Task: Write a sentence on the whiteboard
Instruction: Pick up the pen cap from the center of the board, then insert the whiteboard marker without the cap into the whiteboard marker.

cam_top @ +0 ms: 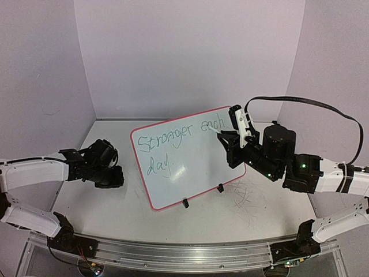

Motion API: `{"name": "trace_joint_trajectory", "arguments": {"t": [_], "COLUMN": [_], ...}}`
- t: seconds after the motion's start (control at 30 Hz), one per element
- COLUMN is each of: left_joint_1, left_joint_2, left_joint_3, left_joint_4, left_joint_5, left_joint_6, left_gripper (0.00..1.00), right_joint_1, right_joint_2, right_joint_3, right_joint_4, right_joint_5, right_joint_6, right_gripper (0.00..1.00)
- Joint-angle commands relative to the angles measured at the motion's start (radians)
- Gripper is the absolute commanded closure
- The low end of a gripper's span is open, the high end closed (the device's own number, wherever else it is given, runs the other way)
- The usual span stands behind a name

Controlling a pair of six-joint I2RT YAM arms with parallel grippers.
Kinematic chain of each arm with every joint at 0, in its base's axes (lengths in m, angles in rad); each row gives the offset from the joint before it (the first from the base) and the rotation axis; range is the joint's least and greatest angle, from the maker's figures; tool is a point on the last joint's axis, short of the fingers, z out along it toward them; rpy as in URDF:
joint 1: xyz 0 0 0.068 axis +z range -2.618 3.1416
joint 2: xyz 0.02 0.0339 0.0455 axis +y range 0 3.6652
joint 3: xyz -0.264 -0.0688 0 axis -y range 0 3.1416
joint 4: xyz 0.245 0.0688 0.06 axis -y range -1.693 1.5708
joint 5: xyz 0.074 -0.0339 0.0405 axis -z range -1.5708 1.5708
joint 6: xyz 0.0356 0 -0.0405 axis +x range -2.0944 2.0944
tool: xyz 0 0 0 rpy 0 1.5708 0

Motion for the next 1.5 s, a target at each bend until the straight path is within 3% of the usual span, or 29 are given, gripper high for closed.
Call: {"name": "trace_joint_trajectory", "arguments": {"t": [0.0,0.23,0.43,0.63,0.83,1.2,1.47], "left_joint_1": [-0.002,-0.002,-0.002,-0.002,-0.005,-0.065,-0.153], "left_joint_2": [-0.144,-0.313,-0.409,-0.395,-0.325,-0.246,-0.150], "left_joint_3": [0.105,0.226,0.302,0.270,0.246,0.243,0.267], "left_joint_4": [-0.136,-0.203,-0.186,-0.022,0.131,0.184,0.182], "left_joint_5": [-0.035,0.016,0.200,0.432,0.512,0.510,0.460], "left_joint_6": [-0.058,-0.018,0.160,0.332,0.492,0.867,0.980], "left_gripper": [0.97,0.98,0.98,0.98,0.98,1.00,1.00], "right_joint_1": [-0.020,-0.067,-0.073,-0.083,-0.170,-0.198,-0.207], "right_joint_2": [0.027,0.038,0.064,0.124,0.196,0.284,0.401], "right_joint_3": [0.055,0.117,0.153,0.227,0.301,0.396,0.534], "right_joint_4": [0.016,-0.038,-0.066,-0.136,-0.277,-0.448,-0.531], "right_joint_5": [-0.060,-0.190,-0.260,-0.490,-0.746,-1.010,-1.014], "right_joint_6": [-0.012,-0.031,-0.047,-0.053,-0.009,-0.154,-0.153], "right_gripper": [1.00,1.00,1.00,1.00,1.00,1.00,1.00]}}
